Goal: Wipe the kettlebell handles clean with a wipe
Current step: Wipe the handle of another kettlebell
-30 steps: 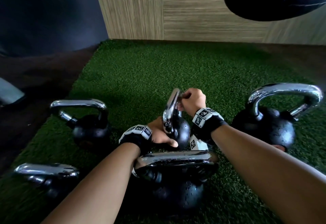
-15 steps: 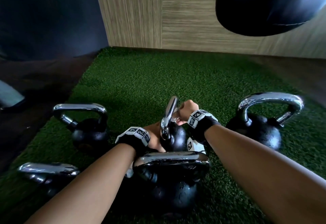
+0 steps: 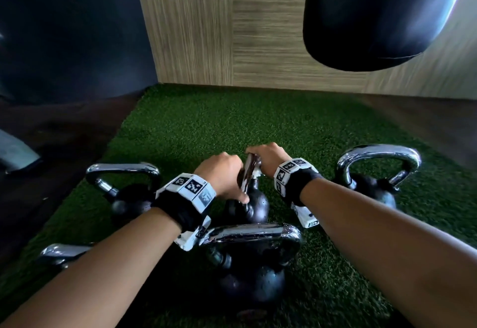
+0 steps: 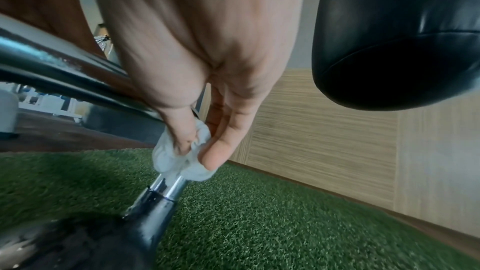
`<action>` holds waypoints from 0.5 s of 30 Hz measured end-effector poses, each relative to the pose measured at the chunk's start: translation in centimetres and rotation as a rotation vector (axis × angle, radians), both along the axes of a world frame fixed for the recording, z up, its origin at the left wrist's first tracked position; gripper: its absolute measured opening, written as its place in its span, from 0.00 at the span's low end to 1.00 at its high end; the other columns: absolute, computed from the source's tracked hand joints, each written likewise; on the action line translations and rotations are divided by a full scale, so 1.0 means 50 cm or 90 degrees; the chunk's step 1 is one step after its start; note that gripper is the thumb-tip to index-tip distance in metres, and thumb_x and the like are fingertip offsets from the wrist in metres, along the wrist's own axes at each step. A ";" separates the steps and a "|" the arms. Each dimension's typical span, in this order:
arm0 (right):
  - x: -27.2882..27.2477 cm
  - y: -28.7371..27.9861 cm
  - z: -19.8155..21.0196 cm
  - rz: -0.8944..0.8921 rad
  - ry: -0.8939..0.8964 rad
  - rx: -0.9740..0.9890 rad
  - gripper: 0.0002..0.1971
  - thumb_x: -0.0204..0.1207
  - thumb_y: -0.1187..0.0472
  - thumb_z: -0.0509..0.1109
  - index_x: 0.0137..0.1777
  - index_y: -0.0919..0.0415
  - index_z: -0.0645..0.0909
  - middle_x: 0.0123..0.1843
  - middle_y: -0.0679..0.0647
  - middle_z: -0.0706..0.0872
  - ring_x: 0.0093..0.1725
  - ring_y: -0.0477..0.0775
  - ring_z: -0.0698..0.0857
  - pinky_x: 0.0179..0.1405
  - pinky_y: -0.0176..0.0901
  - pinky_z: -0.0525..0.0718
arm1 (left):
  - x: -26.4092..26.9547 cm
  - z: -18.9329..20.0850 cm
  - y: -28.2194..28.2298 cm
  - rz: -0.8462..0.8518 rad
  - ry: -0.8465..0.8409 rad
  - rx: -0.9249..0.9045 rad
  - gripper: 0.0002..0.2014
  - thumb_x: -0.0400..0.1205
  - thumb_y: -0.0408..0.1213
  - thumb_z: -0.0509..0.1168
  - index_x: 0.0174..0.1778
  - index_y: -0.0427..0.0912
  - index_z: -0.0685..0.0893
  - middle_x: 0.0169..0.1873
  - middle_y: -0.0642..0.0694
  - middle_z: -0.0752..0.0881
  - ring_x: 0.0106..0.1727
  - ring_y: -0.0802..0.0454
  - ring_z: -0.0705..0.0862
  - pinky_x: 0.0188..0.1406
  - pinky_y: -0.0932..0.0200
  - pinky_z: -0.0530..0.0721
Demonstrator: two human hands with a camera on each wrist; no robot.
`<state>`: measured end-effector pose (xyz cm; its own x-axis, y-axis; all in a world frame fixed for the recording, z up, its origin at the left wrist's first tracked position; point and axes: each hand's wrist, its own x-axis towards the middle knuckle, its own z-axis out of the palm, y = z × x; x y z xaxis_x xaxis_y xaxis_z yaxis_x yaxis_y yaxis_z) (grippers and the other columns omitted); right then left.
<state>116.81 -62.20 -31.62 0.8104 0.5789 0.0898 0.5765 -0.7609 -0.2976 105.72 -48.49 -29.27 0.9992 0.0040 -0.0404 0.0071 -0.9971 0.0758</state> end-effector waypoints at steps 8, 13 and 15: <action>-0.013 -0.007 0.033 -0.056 -0.014 -0.116 0.08 0.76 0.64 0.69 0.52 0.62 0.87 0.46 0.60 0.89 0.50 0.64 0.91 0.39 0.43 0.80 | 0.018 0.021 0.023 0.005 0.012 0.050 0.22 0.64 0.45 0.86 0.51 0.47 0.88 0.51 0.45 0.91 0.52 0.42 0.91 0.48 0.51 0.88; -0.040 -0.014 0.029 -0.084 -0.048 -0.147 0.04 0.76 0.63 0.71 0.42 0.63 0.82 0.39 0.58 0.86 0.47 0.63 0.91 0.35 0.41 0.79 | 0.032 0.015 0.069 -0.040 -0.034 0.044 0.32 0.74 0.32 0.78 0.71 0.66 0.85 0.59 0.46 0.91 0.58 0.41 0.90 0.51 0.54 0.84; -0.050 -0.018 0.025 -0.087 -0.047 -0.167 0.04 0.76 0.64 0.71 0.47 0.65 0.86 0.44 0.60 0.90 0.48 0.63 0.91 0.35 0.40 0.78 | 0.033 0.002 0.077 -0.044 -0.063 0.028 0.27 0.83 0.33 0.71 0.74 0.67 0.82 0.59 0.42 0.91 0.58 0.39 0.90 0.52 0.52 0.83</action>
